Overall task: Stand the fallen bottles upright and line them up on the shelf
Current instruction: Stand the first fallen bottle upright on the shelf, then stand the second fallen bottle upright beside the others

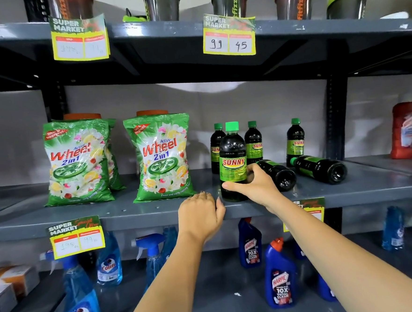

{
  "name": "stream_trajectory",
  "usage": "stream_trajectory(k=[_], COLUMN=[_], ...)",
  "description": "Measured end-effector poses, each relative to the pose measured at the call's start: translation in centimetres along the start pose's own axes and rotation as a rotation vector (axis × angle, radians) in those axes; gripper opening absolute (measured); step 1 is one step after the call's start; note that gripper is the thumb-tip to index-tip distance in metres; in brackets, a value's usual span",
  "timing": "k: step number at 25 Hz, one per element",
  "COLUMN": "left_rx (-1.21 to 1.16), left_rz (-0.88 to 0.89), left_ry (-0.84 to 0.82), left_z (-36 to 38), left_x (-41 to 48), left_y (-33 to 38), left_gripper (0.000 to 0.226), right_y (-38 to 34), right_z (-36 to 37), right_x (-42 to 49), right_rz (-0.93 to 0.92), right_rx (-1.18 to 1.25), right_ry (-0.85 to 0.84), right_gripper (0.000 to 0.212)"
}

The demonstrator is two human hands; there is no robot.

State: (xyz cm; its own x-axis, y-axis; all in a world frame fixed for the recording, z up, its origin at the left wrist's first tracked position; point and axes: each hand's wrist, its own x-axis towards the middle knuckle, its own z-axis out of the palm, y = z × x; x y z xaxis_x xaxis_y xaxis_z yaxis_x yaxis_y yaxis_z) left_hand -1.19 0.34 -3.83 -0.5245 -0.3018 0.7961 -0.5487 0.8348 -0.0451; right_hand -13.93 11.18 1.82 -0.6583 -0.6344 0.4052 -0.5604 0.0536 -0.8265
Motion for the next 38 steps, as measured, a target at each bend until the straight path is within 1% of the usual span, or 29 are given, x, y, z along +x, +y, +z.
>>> stream_trajectory(k=[4, 5, 7, 8, 9, 11, 12, 13, 14, 15, 16, 17, 18, 20, 22, 23, 24, 25, 27, 29, 31, 32, 34, 36, 38], left_rx=[0.018, 0.017, 0.033, 0.045, 0.042, -0.006, -0.055, -0.125, -0.191, -0.241, -0.262, -0.256, -0.231, -0.133, -0.058, -0.048, -0.052, -0.057, -0.062, -0.086, -0.091, -0.097, -0.102, -0.103, -0.100], left_rz=[0.010, 0.000, -0.001, 0.007, 0.011, 0.006, 0.038, 0.126, 0.248, 0.349, 0.400, 0.403, 0.370, 0.288, 0.239, 0.223, 0.211, 0.200, 0.177, 0.171, 0.181, 0.182, 0.183, 0.186, 0.182], left_ry=[-0.028, -0.048, -0.041, -0.020, 0.021, 0.157, 0.215, 0.236, 0.211, 0.140, 0.065, 0.004, -0.037, -0.073, -0.096, -0.092, -0.090, -0.091, -0.071, -0.061, -0.043, -0.034, -0.018, -0.008, -0.004], left_z=[-0.4, -0.3, -0.3, -0.4, -0.8, -2.0, -2.8, -3.4, -3.6, -3.2, -2.4, -1.4, -0.4, 1.5, 2.2, 2.4, 2.5, 2.6, 2.8, 3.1, 3.4, 3.4, 3.6, 3.8, 3.8], left_x=[-0.2, -0.2, -0.1, -0.1, -0.2, -0.5, -0.5, -0.2, 0.1, 0.5, 0.9, 1.3, 1.5, 1.8, 1.7, 1.8, 1.8, 1.7, 1.4, 1.5, 1.4, 1.4, 1.5, 1.4, 1.4], left_y=[0.1, 0.2, 0.2, 0.1, 0.0, 0.7, 1.9, 3.5, 5.3, 7.2, 8.8, 10.1, 10.9, 12.0, 12.6, 12.7, 12.8, 12.8, 12.7, 12.6, 12.6, 12.6, 12.6, 12.6, 12.7], left_gripper=[0.049, 0.050, 0.053, 0.053, 0.053, 0.048, 0.043, 0.036, 0.031, 0.029, 0.033, 0.040, 0.046, 0.051, 0.048, 0.046, 0.045, 0.044, 0.044, 0.044, 0.046, 0.050, 0.055, 0.055, 0.051], right_y=[-0.1, -0.1, -0.2, -0.3, -0.7, -1.5, -2.0, -2.2, -2.2, -1.9, -1.4, -0.7, -0.1, 1.1, 1.4, 1.4, 1.5, 1.9, 3.0, 4.2, 5.2, 5.6, 6.4, 6.9, 7.3], right_z=[-0.2, -0.2, -0.4, -0.7, -1.3, -3.6, -5.1, -6.5, -7.8, -8.8, -9.5, -9.9, -10.2, -10.5, -10.5, -10.3, -10.2, -10.0, -9.6, -9.1, -8.5, -8.3, -8.3, -8.4, -8.5], right_x=[-0.4, -0.5, -0.8, -0.9, -1.0, -0.6, -0.1, 0.6, 1.6, 2.7, 3.8, 5.0, 5.9, 7.5, 8.1, 8.0, 7.8, 7.9, 8.5, 9.2, 9.6, 9.7, 9.8, 10.0, 10.1], right_rz=[0.008, 0.008, -0.037, -0.079, -0.135, -0.270, -0.318, -0.343, -0.346, -0.324, -0.280, -0.209, -0.123, 0.070, 0.287, 0.383, 0.450, 0.477, 0.440, 0.360, 0.254, 0.188, 0.087, 0.032, -0.005], right_rx=[0.002, 0.000, 0.006, 0.048, 0.118, 0.246, 0.257, 0.235, 0.190, 0.125, 0.034, -0.076, -0.186, -0.368, -0.415, -0.391, -0.353, -0.306, -0.182, -0.098, -0.132, -0.130, -0.077, -0.034, -0.070], right_ry=[-0.014, -0.024, -0.021, 0.032, 0.129, 0.378, 0.471, 0.525, 0.545, 0.540, 0.508, 0.457, 0.386, 0.190, -0.044, -0.154, -0.241, -0.272, -0.191, -0.035, 0.132, 0.174, 0.194, 0.168, 0.107], right_gripper=[0.074, 0.077, 0.093, 0.098, 0.091, 0.054, 0.037, 0.024, 0.015, 0.012, 0.013, 0.017, 0.024, 0.047, 0.076, 0.080, 0.075, 0.068, 0.067, 0.069, 0.060, 0.055, 0.051, 0.052, 0.068])
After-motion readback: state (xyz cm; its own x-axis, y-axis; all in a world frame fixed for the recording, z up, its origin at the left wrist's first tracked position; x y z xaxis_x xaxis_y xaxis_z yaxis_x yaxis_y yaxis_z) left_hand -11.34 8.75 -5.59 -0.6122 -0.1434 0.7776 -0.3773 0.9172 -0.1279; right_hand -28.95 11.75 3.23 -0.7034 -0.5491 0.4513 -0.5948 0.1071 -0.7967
